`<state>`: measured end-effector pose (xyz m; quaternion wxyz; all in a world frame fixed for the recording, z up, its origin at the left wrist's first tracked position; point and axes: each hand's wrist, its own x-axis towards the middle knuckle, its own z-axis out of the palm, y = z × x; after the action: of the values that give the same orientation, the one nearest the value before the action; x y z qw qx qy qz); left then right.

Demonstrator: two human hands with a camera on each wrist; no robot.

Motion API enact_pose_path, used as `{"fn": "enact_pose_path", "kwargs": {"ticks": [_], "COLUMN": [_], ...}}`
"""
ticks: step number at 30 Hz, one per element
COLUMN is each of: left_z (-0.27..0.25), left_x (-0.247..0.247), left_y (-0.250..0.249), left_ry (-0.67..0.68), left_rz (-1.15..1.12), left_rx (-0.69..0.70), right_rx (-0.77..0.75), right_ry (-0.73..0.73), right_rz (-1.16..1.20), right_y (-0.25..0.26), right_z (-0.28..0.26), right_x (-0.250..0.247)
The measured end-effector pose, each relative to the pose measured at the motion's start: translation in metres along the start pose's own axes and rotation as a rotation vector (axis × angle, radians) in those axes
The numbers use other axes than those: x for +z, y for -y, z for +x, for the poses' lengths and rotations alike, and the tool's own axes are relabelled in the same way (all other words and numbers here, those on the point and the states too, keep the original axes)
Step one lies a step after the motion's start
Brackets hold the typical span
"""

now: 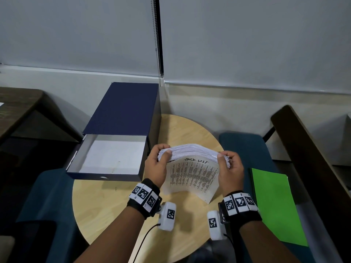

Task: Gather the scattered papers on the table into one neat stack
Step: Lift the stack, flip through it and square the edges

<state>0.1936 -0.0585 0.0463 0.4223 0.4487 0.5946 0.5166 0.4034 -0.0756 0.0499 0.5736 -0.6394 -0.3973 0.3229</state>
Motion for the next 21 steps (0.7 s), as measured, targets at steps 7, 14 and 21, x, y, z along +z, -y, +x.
{"fn": "enact_pose_path", "kwargs": {"ticks": [7, 14, 21], "left_z": [0.000, 0.002, -0.004], "left_x": [0.003, 0.004, -0.010], "left_y": [-0.004, -0.004, 0.016], "left_ry": [-0.023, -0.025, 0.188], "left_rz": [-0.001, -0.031, -0.198], "left_rx": [-0.004, -0.013, 0.082], "right_rx": [0.014, 0.026, 0.008], "right_ry": [-0.013, -0.011, 0.082], "right_rz": [0.012, 0.038, 0.187], "right_y": [0.000, -0.005, -0.008], "right_z": [0.003, 0.008, 0.006], "right_x": [0.000, 0.000, -0.004]}}
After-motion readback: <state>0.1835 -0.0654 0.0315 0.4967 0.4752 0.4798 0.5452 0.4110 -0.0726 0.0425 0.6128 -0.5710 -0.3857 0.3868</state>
